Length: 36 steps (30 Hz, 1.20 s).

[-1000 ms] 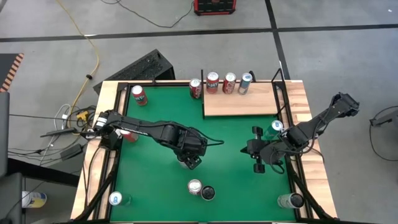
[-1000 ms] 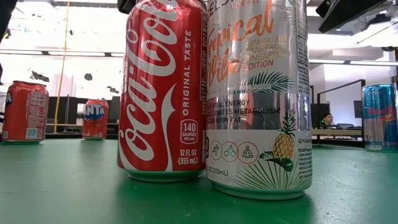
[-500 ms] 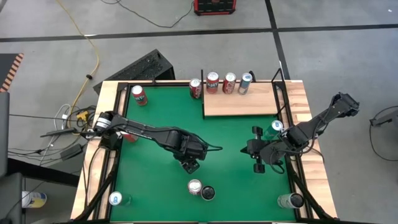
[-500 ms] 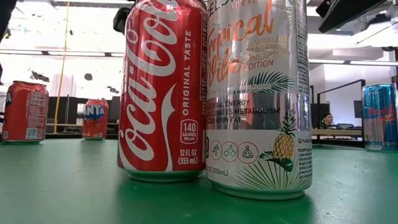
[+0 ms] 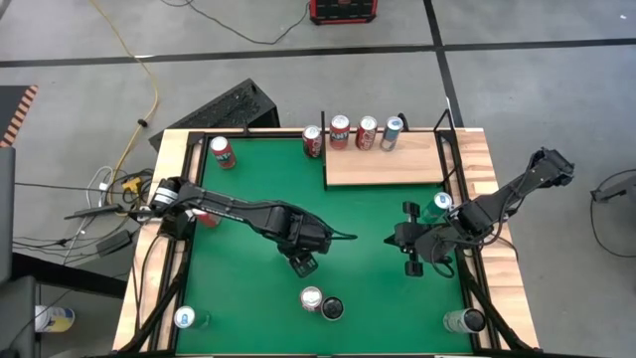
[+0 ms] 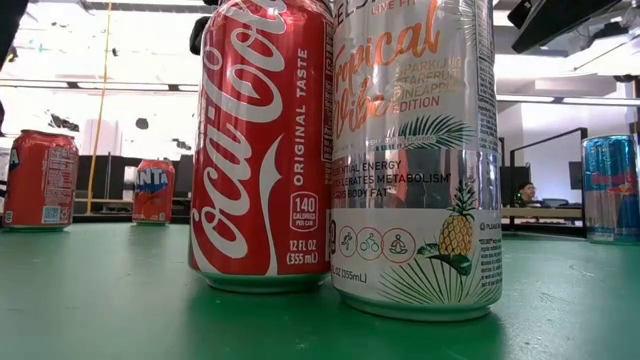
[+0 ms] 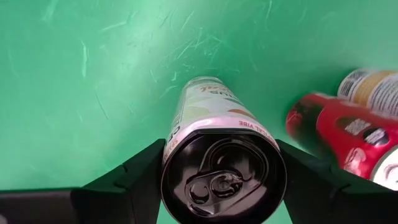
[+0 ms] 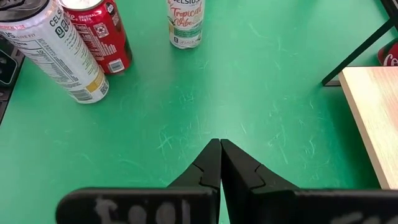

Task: Place canned beverage on shelf
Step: Move the top left yellow soda can to the center of the table

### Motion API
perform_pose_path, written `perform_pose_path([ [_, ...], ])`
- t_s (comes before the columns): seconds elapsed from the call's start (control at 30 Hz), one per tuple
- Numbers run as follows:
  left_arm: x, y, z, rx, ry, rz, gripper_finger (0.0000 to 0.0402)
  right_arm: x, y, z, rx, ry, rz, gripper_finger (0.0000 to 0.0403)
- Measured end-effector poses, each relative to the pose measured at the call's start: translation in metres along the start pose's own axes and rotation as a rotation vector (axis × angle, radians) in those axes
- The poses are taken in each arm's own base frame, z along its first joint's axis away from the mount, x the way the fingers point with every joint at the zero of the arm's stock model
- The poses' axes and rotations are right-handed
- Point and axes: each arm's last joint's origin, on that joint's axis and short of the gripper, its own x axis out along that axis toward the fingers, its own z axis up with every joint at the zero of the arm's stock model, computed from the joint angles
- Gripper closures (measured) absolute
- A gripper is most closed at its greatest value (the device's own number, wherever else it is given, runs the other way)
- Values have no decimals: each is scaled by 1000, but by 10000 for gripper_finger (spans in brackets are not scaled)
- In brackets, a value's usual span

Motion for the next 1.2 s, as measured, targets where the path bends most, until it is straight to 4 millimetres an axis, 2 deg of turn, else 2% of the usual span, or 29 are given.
perform_pose_path([
  [0.1, -8, 0, 2, 112, -10, 4, 163, 0, 0, 0, 0, 0, 0, 372],
  [0.2, -25, -3, 6, 253, -44, -21, 163, 0, 0, 0, -1, 0, 0, 372],
  [0.4, -49, -5, 7, 597, -51, -56, 163, 1, -3, 1, 7, -1, -14, 372],
  [0.6, -50, -1, 4, 918, -29, -12, 163, 2, -4, 2, 11, 0, -19, 372],
  [0.7, -44, 0, 3, 1047, -13, 1, 163, 2, -4, 1, 11, 0, -19, 372],
  [1.0, -12, 7, -5, 1128, 103, 29, 163, 2, -4, 1, 11, -1, -17, 372],
  [1.13, -9, 6, -5, 1103, 88, 11, 163, 2, -4, 1, 11, 0, -17, 372],
  [1.2, -9, 6, -4, 1067, 85, 15, 150, 2, -4, 1, 13, -1, -17, 372],
])
